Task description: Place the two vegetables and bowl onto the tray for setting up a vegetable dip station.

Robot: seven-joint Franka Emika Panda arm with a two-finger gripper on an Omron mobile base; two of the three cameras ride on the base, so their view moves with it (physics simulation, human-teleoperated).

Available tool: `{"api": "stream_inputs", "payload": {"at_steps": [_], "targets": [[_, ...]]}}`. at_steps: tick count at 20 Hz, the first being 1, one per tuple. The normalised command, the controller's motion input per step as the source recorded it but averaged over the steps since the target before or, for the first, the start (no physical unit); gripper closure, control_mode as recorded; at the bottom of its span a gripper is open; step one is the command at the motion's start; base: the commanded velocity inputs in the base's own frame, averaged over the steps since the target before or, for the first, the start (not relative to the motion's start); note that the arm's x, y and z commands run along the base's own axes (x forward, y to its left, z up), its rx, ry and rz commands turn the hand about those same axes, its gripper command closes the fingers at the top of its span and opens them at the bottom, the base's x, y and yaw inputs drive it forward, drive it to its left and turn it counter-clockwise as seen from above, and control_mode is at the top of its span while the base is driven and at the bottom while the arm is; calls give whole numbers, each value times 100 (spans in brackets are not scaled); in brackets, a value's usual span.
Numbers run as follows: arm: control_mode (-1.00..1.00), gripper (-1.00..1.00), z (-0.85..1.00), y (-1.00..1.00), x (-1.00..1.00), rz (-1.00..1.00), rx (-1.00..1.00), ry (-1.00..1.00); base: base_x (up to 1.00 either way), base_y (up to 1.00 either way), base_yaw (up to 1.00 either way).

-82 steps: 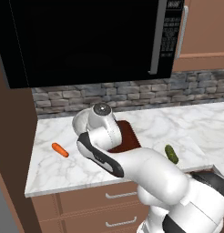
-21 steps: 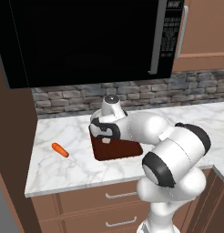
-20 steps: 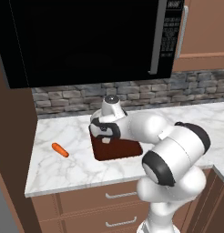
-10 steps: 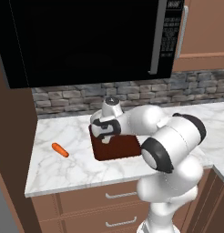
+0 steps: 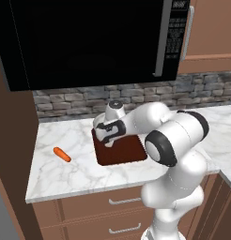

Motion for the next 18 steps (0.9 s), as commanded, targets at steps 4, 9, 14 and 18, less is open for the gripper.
{"api": "stream_inputs", "payload": {"at_steps": [4, 9, 14, 18], "targets": [[-100, 100, -4, 0, 19, 0, 0, 1, 0, 0, 0], [-100, 100, -4, 0, 17, 0, 1, 2, 0, 0, 0], [-100, 100, -4, 0, 10, 0, 2, 3, 0, 0, 0], [-100, 100, -5, 0, 10, 0, 2, 3, 0, 0, 0]]}}
